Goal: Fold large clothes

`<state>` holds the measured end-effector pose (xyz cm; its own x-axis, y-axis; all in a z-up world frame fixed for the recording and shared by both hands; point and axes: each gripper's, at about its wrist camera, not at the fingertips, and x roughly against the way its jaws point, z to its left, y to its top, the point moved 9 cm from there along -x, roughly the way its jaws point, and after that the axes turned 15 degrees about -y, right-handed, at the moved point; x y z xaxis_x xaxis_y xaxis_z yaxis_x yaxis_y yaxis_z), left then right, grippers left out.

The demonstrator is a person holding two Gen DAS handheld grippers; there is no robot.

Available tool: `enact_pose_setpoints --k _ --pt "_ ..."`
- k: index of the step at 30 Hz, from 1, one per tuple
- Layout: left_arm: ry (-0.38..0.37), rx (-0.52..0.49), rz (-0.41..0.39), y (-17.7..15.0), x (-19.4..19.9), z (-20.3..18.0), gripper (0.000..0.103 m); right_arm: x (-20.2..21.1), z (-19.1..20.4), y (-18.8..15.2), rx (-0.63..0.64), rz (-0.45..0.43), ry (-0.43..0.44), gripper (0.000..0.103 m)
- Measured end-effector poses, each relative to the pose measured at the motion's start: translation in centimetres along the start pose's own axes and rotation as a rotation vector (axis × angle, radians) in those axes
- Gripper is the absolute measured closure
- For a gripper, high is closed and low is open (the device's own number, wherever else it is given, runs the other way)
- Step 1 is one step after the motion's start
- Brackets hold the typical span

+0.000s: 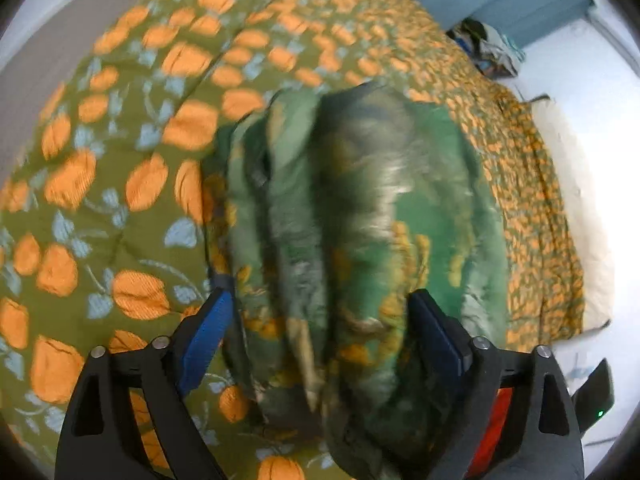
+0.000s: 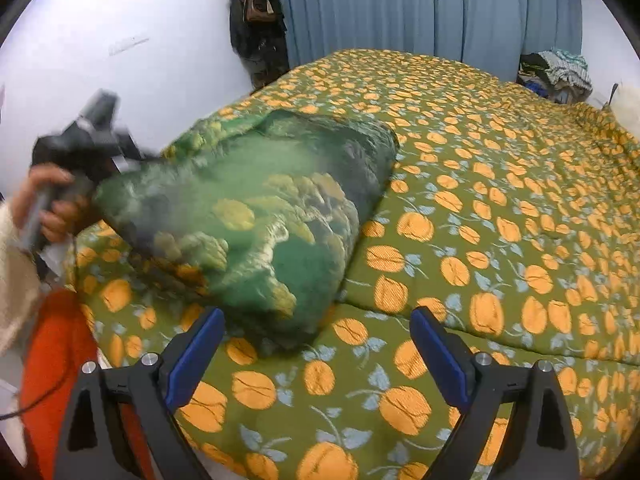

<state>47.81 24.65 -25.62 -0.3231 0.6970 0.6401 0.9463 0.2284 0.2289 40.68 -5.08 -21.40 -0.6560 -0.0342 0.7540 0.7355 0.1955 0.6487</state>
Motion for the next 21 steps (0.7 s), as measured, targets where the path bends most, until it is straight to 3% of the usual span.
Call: enact_pose_setpoints --k 7,21 --pt "-0.044 0.045 0.007 -0.6 -1.7 1.8 0.0 -1.0 -1.4 -0.3 -0.048 0.036 0.017 0.008" --pt "-0.077 0.059 0.039 -1.1 -2.3 2.6 0.0 -2.5 -1.5 -0.1 -0.11 0.1 0.042 0.008"
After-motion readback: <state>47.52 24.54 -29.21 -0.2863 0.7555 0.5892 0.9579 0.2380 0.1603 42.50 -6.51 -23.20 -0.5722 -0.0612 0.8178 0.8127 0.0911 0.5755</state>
